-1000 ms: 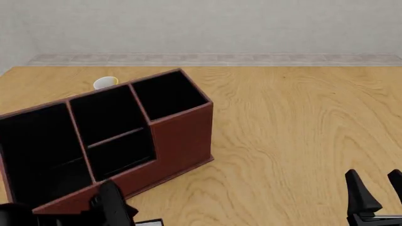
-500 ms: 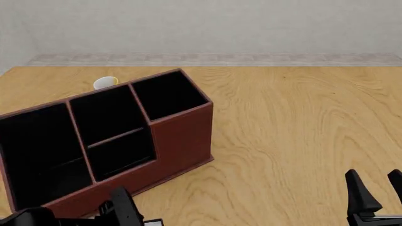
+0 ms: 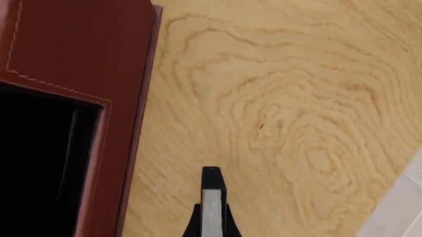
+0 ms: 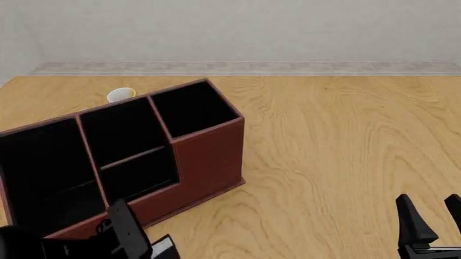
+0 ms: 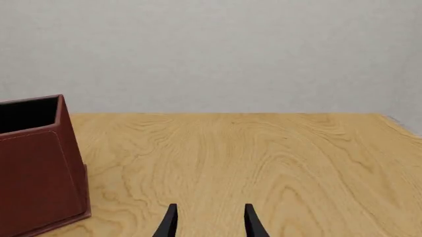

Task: Pick up the book and place it in the left compartment of the caddy.

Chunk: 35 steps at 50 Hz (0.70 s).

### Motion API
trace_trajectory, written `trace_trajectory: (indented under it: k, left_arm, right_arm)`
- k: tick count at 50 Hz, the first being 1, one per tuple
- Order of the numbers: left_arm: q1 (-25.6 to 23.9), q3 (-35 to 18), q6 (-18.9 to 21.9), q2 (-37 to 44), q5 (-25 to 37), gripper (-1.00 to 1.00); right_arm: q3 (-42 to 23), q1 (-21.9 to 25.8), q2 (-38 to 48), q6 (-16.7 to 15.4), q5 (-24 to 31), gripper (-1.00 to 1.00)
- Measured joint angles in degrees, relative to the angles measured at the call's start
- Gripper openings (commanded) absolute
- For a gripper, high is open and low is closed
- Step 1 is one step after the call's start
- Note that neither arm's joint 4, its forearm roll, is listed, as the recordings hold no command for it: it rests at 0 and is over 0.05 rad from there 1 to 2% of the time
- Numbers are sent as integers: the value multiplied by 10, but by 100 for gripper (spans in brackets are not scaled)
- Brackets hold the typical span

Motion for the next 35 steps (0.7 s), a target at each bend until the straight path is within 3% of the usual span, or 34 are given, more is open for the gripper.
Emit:
trace_trajectory:
  k: [10,21,35]
  left_arm:
    - [38,-58,-14,-92,132,-100]
    - [78,-130,-66,-182,266,-100]
    - [143,-167,-118,-254,341,-100]
  right_arm:
    - [0,0,0,0,0,100]
    - [0,0,0,0,0,100]
    - [0,0,0,0,0,100]
